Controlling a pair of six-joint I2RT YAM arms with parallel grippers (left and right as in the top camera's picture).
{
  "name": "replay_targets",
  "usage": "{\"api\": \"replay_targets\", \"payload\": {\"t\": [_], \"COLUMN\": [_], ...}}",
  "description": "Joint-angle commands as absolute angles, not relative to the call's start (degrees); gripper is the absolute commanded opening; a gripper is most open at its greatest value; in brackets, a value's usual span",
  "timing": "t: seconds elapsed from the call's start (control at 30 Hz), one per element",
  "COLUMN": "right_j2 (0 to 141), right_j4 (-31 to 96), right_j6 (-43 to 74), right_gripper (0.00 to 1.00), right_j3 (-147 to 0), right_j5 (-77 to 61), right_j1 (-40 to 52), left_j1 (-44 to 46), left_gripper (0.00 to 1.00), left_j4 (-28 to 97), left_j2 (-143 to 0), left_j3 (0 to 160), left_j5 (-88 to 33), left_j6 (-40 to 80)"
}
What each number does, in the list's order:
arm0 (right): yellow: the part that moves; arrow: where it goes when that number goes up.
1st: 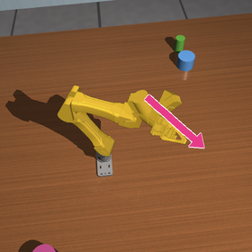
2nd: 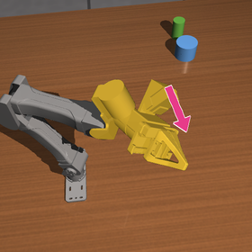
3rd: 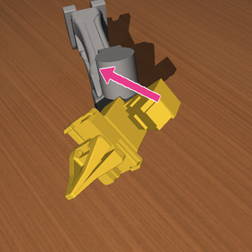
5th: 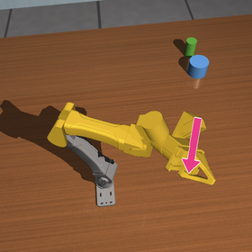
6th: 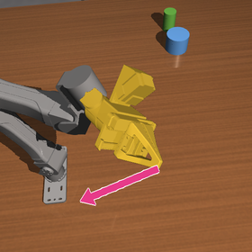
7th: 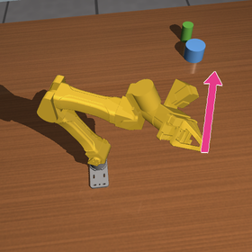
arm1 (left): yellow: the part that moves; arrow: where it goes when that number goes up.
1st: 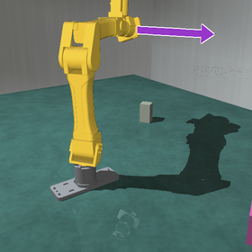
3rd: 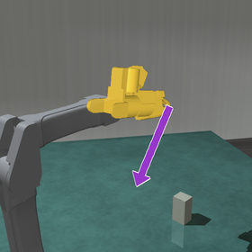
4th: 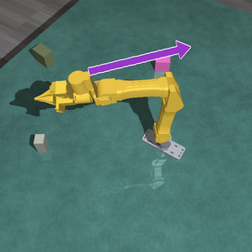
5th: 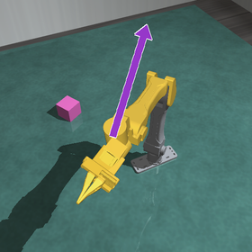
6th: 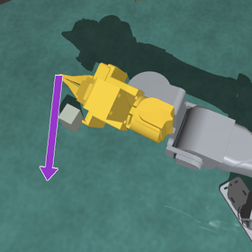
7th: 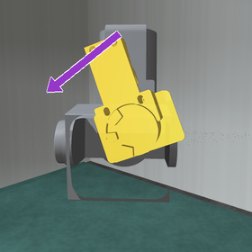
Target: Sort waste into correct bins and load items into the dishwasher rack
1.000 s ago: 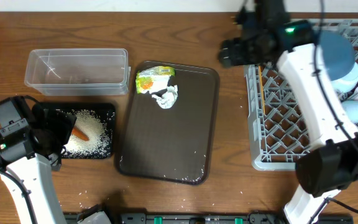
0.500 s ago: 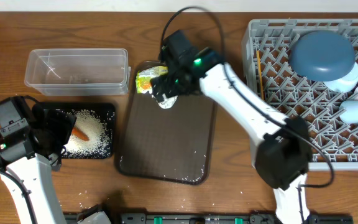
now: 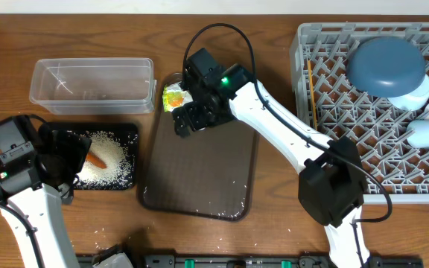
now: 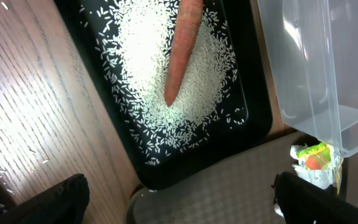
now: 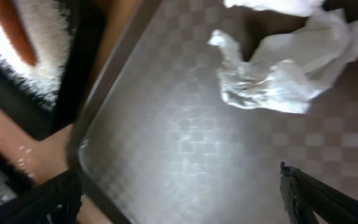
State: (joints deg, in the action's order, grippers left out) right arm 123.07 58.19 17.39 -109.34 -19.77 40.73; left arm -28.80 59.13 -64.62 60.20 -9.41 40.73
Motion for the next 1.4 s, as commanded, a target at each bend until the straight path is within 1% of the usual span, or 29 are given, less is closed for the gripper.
{"api": "replay_targets", "payload": {"t": [0.0,0.23,0.33,0.37,0.47,0.53,0.57,0.6,0.63,0.67,0.7,0.73,0.77,0.8,0.83,0.87,0.9,1.0,1.03,1.07,1.1,1.13,1.17,1.2,1.23,1.27,1.3,1.33,1.37], "right_j2": [122.2,122.1,122.1,122.1,122.1,122.1,122.1,122.1,122.1,122.1,122.1,122.1,122.1,122.1,122.1,122.1,122.1,122.1,122.1,122.1,122.1,122.1,122.1,122.1,122.1,122.1,122.1,122.1,122.1], "right_j4": [58.3,58.3,58.3,58.3,58.3,58.3,58.3,58.5,58.6,58.6,58.6,58.7,58.8,59.1,59.4,59.9,60.5,62.2,62.4,62.5,62.5,62.5,62.5,62.6,62.7,62.8,63.1,63.4,63.5], "right_j6": [17.1,17.1,17.1,17.1,17.1,17.1,17.1,17.1,17.1,17.1,17.1,17.2,17.4,17.4,17.4,17.6,18.4,21.6,22.3,22.3,22.3,22.3,22.3,22.3,22.3,22.3,22.9,23.9,24.2], "right_gripper": [0.99,0.91,0.79,0.77,0.77,0.70,0.57,0.30,0.10,0.03,0.03,0.13,0.28,0.47,0.47,0.28,0.01,0.01,0.10,0.44,0.74,0.83,0.66,0.34,0.10,0.07,0.16,0.46,0.80], "right_j3": [-109.7,-109.6,-109.7,-109.7,-109.7,-109.7,-109.7,-109.7,-109.7,-109.7,-109.7,-109.7,-109.7,-109.7,-109.7,-109.7,-109.7,-109.7,-109.7,-109.6,-109.7,-109.7,-109.7,-109.7,-109.6,-109.7,-109.6,-109.7,-109.6], "right_j5": [-23.5,-30.3,-33.1,-34.5,-37.5,-38.5,-38.5,-38.5,-38.4,-38.4,-38.3,-37.7,-37.0,-36.2,-35.6,-34.6,-33.1,-27.0,-25.7,-25.2,-25.2,-25.0,-24.8,-24.4,-23.6,-22.9,-21.3,-19.4,-18.6], "right_j1": [40.7,39.2,38.6,38.3,37.7,37.3,37.1,37.1,37.1,37.1,37.0,37.0,36.9,36.8,36.6,36.5,36.4,36.3,36.3,36.3,36.3,36.3,36.2,36.1,36.1,36.0,36.0,35.9,35.8], "left_j1": [-29.0,-29.0,-29.0,-29.0,-29.0,-29.0,-29.0,-29.0,-29.0,-29.0,-29.0,-29.0,-29.0,-29.0,-29.0,-29.0,-29.0,-29.0,-29.0,-29.0,-29.0,-29.0,-29.0,-29.0,-29.0,-29.0,-29.0,-29.0,-29.0], "left_gripper": [0.97,0.97,0.97,0.97,0.97,0.97,0.97,0.98,0.97,0.97,0.97,0.97,0.97,0.97,0.97,0.97,0.97,0.97,0.97,0.97,0.97,0.97,0.97,0.97,0.97,0.97,0.97,0.97,0.97], "left_j4": [59.3,59.3,59.3,59.3,59.3,59.3,59.3,59.3,59.3,59.3,59.3,59.3,59.3,59.3,59.3,59.3,59.3,59.3,59.3,59.3,59.3,59.3,59.3,59.3,59.3,59.3,59.3,59.3,59.3], "left_j2": [-64.7,-64.7,-64.7,-64.7,-64.7,-64.7,-64.7,-64.7,-64.7,-64.7,-64.7,-64.7,-64.7,-64.7,-64.7,-64.7,-64.7,-64.7,-64.7,-64.7,-64.7,-64.7,-64.7,-64.7,-64.7,-64.7,-64.7,-64.7,-64.7], "left_j3": [61.4,61.4,61.4,61.4,61.4,61.4,61.4,61.4,61.4,61.4,61.4,61.4,61.4,61.4,61.4,61.4,61.4,61.4,61.4,61.4,61.4,61.4,61.4,61.4,61.4,61.4,61.4,61.4,61.4], "left_j5": [-8.4,-8.5,-8.5,-8.5,-8.4,-8.5,-8.5,-8.4,-8.4,-8.5,-8.5,-8.5,-8.4,-8.4,-8.5,-8.5,-8.4,-8.5,-8.5,-8.5,-8.5,-8.5,-8.5,-8.5,-8.4,-8.5,-8.5,-8.5,-8.5], "left_j6": [41.2,41.2,41.2,41.2,41.2,41.2,41.2,41.2,41.2,41.2,41.2,41.2,41.2,41.2,41.2,41.2,41.2,41.2,41.2,41.2,41.2,41.2,41.2,41.2,41.2,41.2,41.2,41.2,41.2]}}
